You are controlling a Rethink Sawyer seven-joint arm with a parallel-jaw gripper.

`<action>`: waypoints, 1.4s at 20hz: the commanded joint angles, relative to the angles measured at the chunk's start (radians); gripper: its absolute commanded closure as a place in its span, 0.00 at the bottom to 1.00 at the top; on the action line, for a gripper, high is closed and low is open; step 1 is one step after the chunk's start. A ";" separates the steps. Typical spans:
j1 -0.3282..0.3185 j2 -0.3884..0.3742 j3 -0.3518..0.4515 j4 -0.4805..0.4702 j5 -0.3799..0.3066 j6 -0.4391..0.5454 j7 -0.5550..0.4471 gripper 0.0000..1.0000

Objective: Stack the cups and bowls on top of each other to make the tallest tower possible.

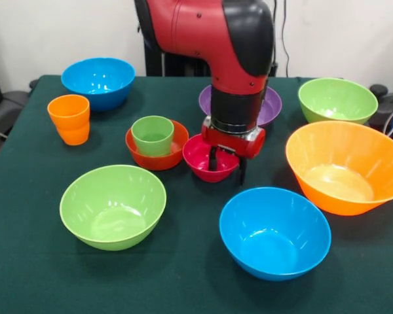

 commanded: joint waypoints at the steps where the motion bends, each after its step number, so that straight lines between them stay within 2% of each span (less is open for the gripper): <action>1: -0.033 0.205 0.159 -0.085 0.005 -0.118 0.144 0.00; 6: -0.038 0.246 0.171 -0.103 0.004 -0.159 0.152 0.00; 10: -0.033 0.229 0.163 -0.092 0.011 -0.148 0.160 0.00; 11: -0.011 0.229 0.137 -0.098 0.016 -0.156 0.165 0.00; 12: 0.011 0.229 0.111 -0.104 0.022 -0.165 0.171 1.00; 15: 0.033 0.227 0.084 -0.112 0.026 -0.160 0.170 1.00; 20: 0.022 0.184 0.099 -0.075 0.032 -0.104 0.176 1.00; 28: 0.026 0.061 0.096 0.014 0.060 0.035 0.185 1.00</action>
